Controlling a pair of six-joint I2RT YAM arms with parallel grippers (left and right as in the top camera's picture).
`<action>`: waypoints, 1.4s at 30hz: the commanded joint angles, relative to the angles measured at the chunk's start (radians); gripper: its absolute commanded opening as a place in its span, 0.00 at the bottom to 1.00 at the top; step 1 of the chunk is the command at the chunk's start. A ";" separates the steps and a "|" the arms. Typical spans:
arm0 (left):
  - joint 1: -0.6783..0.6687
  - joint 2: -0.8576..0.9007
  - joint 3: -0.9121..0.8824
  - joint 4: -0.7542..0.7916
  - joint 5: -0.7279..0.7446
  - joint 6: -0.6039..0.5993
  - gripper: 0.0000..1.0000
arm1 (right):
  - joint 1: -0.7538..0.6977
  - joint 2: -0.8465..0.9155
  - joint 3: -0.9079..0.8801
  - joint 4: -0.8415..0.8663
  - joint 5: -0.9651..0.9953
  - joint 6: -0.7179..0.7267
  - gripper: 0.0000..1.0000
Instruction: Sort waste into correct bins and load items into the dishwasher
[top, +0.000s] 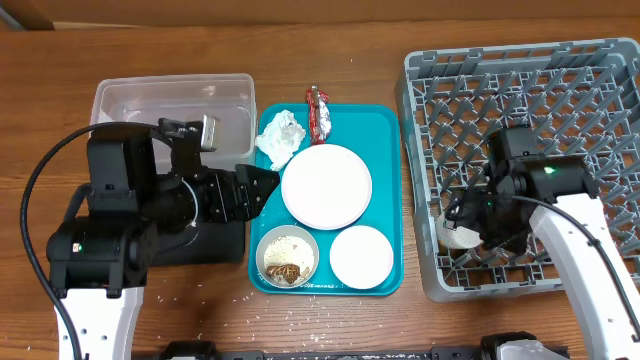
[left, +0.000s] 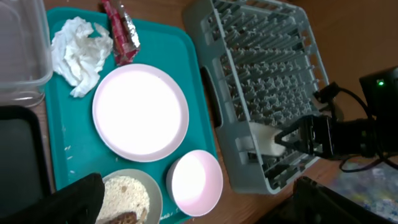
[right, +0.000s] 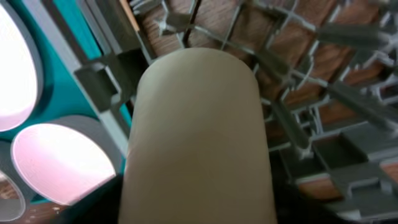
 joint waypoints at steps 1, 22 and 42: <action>-0.007 -0.002 0.016 -0.033 -0.038 0.031 0.94 | 0.001 -0.019 0.052 0.001 0.019 0.028 0.86; -0.006 -0.166 0.017 -0.188 -0.711 -0.221 1.00 | 0.478 0.152 -0.047 0.269 -0.011 0.032 0.57; -0.006 -0.101 0.017 -0.193 -0.711 -0.221 1.00 | 0.478 0.240 0.021 0.229 0.081 0.055 0.04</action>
